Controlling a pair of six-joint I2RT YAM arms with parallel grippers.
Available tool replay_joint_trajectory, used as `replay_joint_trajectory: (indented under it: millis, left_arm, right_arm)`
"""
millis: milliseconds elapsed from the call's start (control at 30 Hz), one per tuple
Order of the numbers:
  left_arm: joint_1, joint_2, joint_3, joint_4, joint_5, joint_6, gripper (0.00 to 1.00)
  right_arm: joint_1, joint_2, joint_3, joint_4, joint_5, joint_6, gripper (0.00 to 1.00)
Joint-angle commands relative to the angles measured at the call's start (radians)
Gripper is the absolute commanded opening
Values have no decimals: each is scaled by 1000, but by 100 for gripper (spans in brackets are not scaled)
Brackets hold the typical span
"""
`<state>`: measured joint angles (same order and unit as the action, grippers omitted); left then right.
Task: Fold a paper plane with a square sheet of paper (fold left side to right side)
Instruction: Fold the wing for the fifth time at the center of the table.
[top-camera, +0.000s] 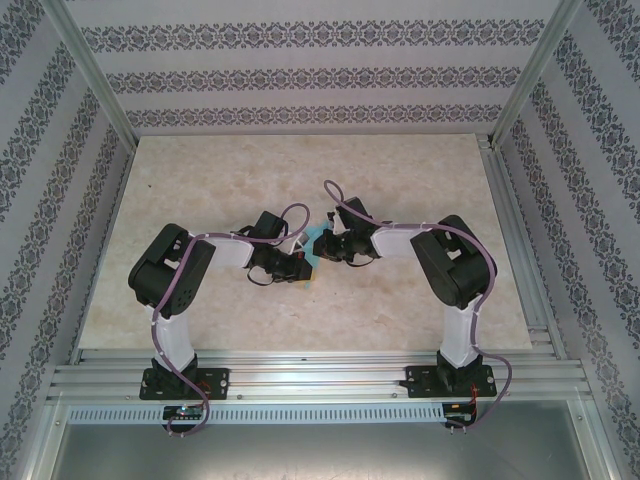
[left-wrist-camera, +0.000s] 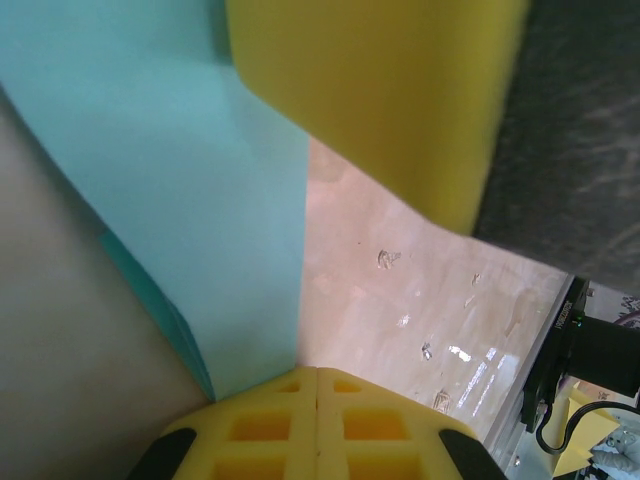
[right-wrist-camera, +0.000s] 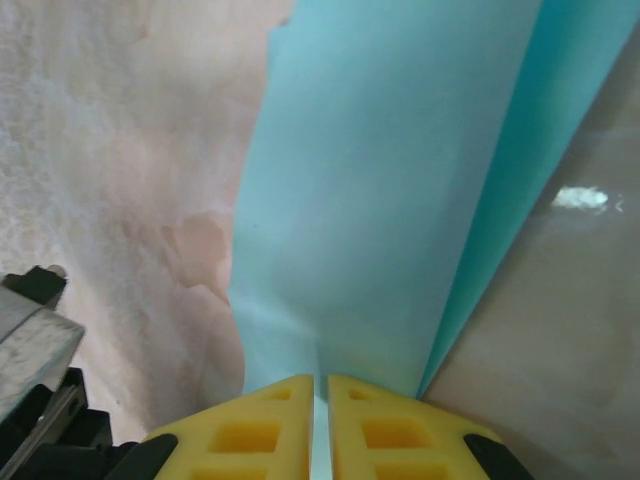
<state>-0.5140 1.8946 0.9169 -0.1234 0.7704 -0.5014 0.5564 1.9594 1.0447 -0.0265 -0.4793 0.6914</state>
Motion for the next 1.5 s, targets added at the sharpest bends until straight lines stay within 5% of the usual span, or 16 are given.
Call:
replay_joint_trajectory:
  millis: [0, 500, 1267, 1467]
  left_arm:
    - [-54, 71, -40, -57, -70, 33, 0]
    - [-62, 17, -116, -34, -36, 25, 1]
    - [-104, -144, -262, -32, 15, 10, 3]
    - [-25, -293, -220, -97, 31, -5, 2]
  right_arm:
    - [5, 19, 38, -63, 53, 11, 13]
    - [11, 58, 94, -283, 179, -36, 13]
    - [12, 84, 117, -310, 191, -47, 12]
    - [12, 74, 116, -309, 186, -53, 12]
